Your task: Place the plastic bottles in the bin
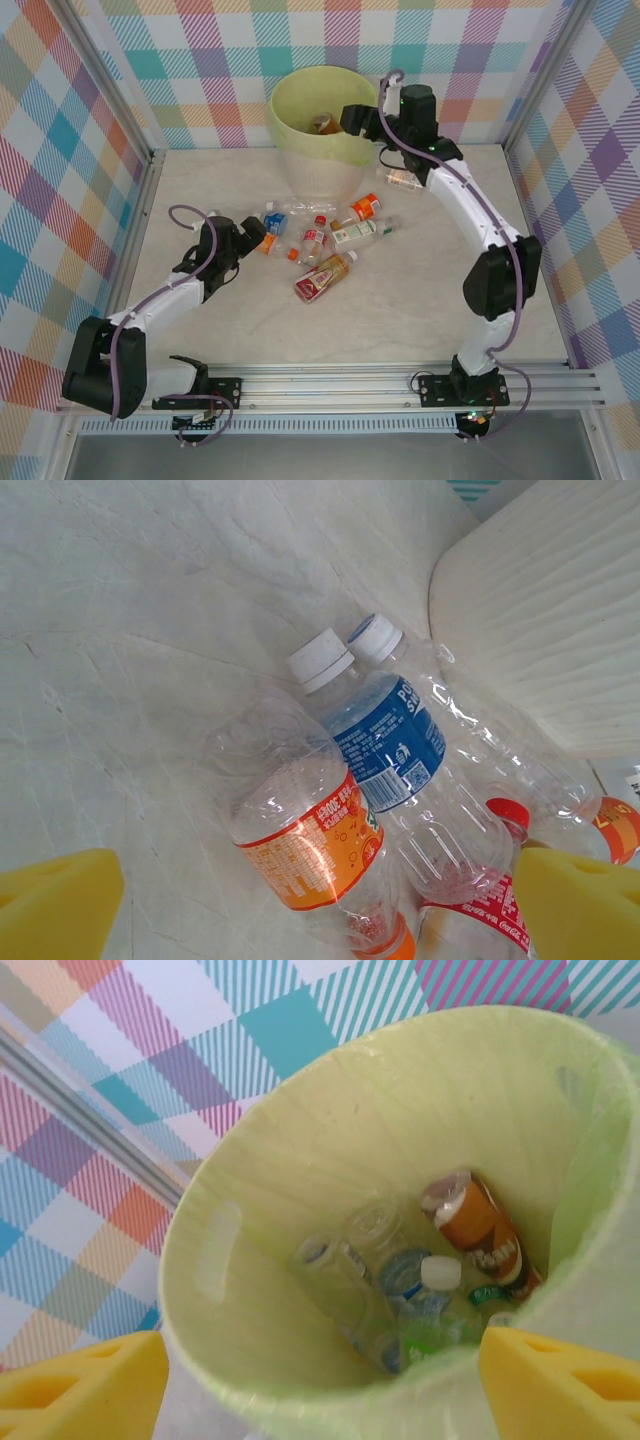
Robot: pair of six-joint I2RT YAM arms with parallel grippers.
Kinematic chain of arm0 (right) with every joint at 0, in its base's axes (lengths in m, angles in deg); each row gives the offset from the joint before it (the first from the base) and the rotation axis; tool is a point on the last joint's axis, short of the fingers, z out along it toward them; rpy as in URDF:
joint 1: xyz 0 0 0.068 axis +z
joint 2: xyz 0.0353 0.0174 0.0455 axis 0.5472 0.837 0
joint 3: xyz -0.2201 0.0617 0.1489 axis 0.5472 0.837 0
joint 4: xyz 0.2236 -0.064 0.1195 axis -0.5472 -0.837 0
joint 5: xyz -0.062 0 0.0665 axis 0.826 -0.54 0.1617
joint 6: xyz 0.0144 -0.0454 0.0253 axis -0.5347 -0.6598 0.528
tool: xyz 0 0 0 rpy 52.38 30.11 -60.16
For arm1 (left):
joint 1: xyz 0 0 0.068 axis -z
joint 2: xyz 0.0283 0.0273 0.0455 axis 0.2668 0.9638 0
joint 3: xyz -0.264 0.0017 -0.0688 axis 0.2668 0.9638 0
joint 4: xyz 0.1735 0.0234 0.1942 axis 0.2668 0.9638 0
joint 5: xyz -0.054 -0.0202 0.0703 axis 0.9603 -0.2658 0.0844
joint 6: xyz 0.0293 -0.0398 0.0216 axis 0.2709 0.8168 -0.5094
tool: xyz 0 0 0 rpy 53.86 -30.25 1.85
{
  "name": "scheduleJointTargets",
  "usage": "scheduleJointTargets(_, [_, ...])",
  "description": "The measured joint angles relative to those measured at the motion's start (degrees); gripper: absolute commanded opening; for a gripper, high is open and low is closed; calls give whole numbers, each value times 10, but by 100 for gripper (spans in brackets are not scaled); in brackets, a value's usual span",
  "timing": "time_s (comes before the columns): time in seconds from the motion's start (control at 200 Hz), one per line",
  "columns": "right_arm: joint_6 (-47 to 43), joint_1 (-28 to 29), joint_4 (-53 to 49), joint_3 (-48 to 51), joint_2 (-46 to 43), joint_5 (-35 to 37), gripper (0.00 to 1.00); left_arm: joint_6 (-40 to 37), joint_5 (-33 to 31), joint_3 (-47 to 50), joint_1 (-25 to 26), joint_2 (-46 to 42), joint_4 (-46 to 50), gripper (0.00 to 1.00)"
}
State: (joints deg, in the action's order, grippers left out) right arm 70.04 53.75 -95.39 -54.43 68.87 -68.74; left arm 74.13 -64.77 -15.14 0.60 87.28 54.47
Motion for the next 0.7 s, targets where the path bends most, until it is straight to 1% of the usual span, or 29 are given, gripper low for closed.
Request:
scheduleJointTargets(0.11, [3, 0, 23, 88, -75, -10, 85, 0, 6, -25, -1, 21, 27, 100])
scheduleJointTargets(0.205, [12, 0, 57, 189, -145, -16, 89, 5, 8, -45, -1, 35, 49, 100])
scheduleJointTargets(0.33, [26, 0, 120, 333, -221, -26, 95, 22, 8, -67, -1, 58, 78, 100])
scheduleJointTargets(0.35, [30, 0, 125, 356, -232, -27, 100, 26, 9, -70, -1, 64, 82, 100])
scheduleJointTargets(0.425, [37, 0, 140, 424, -265, -25, 100, 37, 15, -78, -1, 84, 97, 100])
scheduleJointTargets(0.565, [37, 0, 145, 511, -316, 0, 100, 50, 27, -113, -1, 132, 141, 100])
scheduleJointTargets(0.7, [42, 0, 147, 553, -348, 36, 100, 54, 47, -137, -1, 165, 155, 100])
